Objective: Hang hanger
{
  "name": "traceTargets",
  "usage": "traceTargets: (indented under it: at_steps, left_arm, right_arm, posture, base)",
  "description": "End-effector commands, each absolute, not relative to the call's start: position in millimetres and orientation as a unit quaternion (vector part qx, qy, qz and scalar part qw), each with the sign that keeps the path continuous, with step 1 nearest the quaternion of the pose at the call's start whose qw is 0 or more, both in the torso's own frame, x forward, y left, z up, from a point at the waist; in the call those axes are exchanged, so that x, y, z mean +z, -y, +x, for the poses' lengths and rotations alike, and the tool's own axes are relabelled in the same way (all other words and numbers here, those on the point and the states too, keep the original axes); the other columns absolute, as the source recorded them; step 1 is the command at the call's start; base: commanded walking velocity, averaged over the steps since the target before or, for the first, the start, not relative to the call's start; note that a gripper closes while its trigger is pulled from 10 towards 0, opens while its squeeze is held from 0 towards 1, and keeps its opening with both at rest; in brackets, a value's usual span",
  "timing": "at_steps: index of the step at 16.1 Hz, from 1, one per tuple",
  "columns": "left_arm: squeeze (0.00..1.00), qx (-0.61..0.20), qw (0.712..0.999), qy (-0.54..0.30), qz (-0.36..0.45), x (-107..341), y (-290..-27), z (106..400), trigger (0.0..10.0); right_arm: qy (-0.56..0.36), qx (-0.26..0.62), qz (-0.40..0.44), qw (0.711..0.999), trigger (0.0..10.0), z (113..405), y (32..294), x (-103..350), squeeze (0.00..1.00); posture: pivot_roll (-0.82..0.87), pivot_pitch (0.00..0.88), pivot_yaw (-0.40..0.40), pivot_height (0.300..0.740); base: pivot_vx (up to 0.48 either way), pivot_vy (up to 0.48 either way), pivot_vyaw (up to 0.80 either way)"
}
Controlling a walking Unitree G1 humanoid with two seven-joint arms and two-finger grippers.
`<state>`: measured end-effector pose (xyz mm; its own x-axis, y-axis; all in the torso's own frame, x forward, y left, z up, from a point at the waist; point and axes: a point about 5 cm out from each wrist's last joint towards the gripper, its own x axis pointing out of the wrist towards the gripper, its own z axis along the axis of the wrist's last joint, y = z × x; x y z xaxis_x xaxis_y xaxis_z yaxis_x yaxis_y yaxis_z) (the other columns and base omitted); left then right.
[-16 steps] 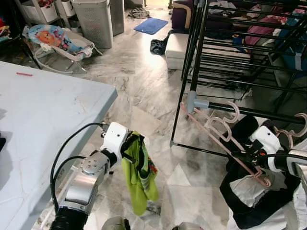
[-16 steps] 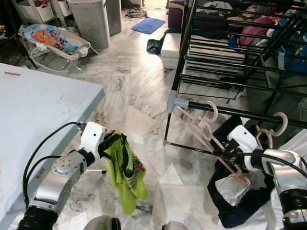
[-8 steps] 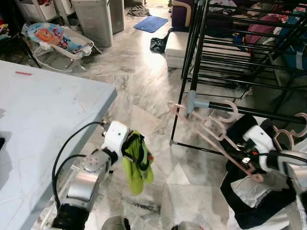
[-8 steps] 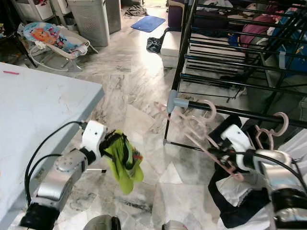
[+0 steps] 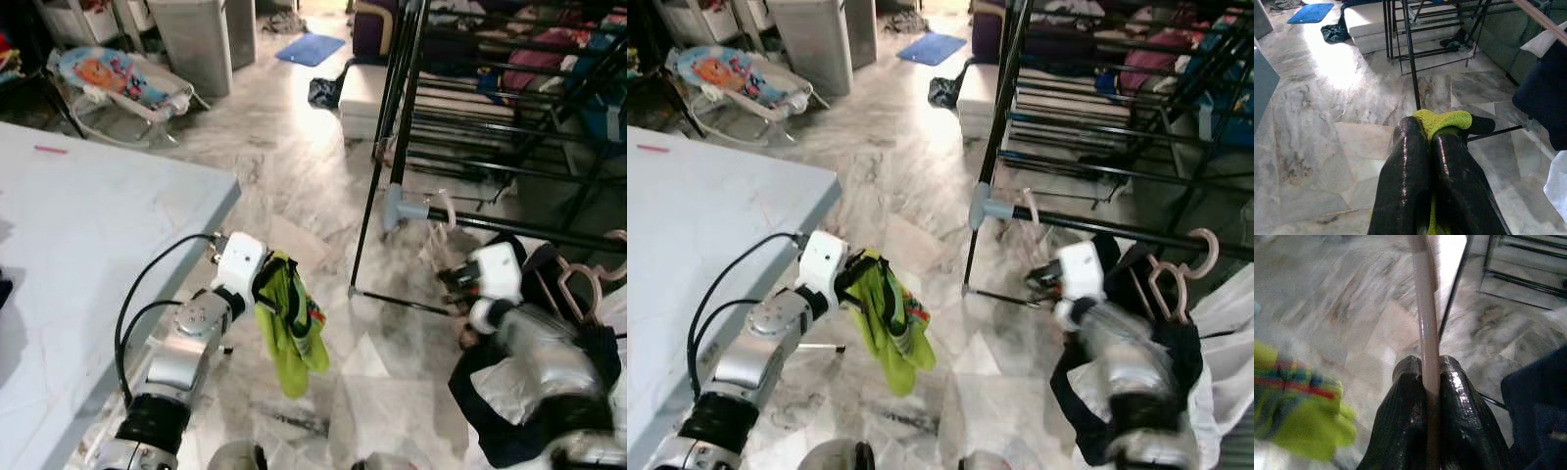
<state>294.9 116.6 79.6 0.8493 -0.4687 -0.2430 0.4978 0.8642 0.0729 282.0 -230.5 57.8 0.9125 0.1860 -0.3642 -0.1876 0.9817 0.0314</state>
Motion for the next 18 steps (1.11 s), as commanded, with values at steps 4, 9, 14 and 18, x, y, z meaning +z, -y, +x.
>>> traceTargets:
  at_steps: [4, 9, 14, 18]
  left_arm:
    - [0.00, -0.230, 0.968, -0.079, 0.059, 88.3, -122.0, 293.3, 10.0]
    - [0.00, -0.227, 0.967, -0.097, 0.063, 78.2, -127.3, 276.1, 10.0]
    - [0.00, -0.221, 0.967, -0.105, 0.073, 79.1, -134.6, 271.0, 10.0]
    - [0.00, -0.236, 0.963, -0.110, 0.075, 78.0, -127.9, 266.0, 10.0]
  right_arm:
    - [-0.080, 0.003, 0.062, 0.995, 10.0, 243.3, 205.3, 80.9, 0.00]
    - [-0.077, -0.027, 0.047, 0.996, 10.0, 200.7, 206.1, 80.0, 0.00]
    - [-0.188, -0.004, 0.050, 0.981, 10.0, 178.0, 211.6, 55.6, 0.00]
    - [-0.205, 0.005, 0.029, 0.978, 10.0, 168.6, 211.4, 48.9, 0.00]
  posture:
    - [-0.05, 0.000, -0.005, 0.740]
    - [-0.07, 0.000, 0.008, 0.740]
    - [-0.07, 0.036, 0.002, 0.740]
    - [-0.06, 0.040, 0.011, 0.740]
  base:
    - [0.000, 0.000, 0.00]
    - [0.000, 0.000, 0.00]
    - [0.000, 0.000, 0.00]
    - [-0.308, 0.000, 0.00]
